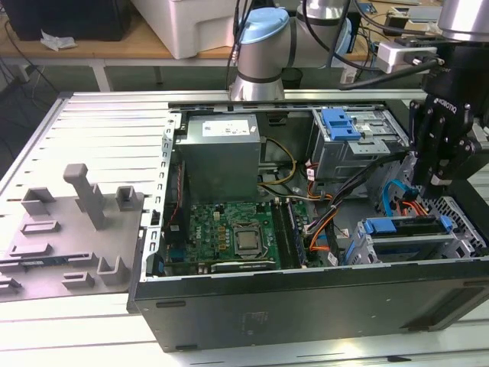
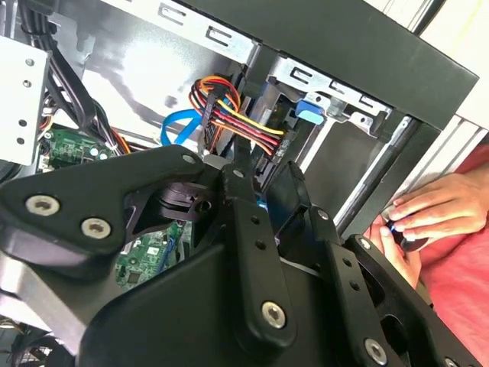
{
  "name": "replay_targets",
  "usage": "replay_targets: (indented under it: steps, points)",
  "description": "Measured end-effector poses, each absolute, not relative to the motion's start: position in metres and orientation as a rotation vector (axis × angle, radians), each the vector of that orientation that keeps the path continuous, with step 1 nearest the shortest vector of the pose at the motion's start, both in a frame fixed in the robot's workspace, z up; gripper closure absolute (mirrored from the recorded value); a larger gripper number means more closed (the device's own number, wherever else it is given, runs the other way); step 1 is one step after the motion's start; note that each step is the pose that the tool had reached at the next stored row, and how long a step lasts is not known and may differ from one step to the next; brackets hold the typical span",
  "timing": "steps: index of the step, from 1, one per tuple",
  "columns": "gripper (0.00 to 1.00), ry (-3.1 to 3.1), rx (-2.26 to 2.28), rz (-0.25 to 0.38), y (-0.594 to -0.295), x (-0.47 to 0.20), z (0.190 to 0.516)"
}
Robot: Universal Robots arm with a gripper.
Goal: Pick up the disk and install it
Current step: 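Insert the first disk wire, then insert the second disk wire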
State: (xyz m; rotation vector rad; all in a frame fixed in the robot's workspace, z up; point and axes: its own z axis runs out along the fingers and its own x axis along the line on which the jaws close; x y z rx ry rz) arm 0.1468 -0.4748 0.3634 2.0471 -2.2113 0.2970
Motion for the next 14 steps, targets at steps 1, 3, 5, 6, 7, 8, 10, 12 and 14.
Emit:
replay_targets:
  steps: [1,3,5,6,7,8,10,12,14]
  points:
    - [0.64,-2.211,2.047,0.297,-0.4747,0.1467,0.3635]
    - [0.64,-2.211,2.047,0.298,-0.4747,0.1467,0.3635]
    - [0.64,-2.211,2.047,0.298,-0.4747,0.1467,0.3635]
    - [0.64,-2.211,2.047,0.298,-0.4747,0.1467,0.3635]
    - [0.64,-2.211,2.047,0.298,-0.4747,0.1467,0.3636]
    - [0.64,-2.211,2.047,0.298,-0.4747,0.1467,0.3635]
    - [0.64,-2.211,2.047,0.298,-0.4747,0.1467,0.3636]
    - [0.64,-2.211,2.046,0.298,-0.4747,0.1465,0.3636]
    - [0.64,-2.211,2.046,0.298,-0.4746,0.1453,0.3638]
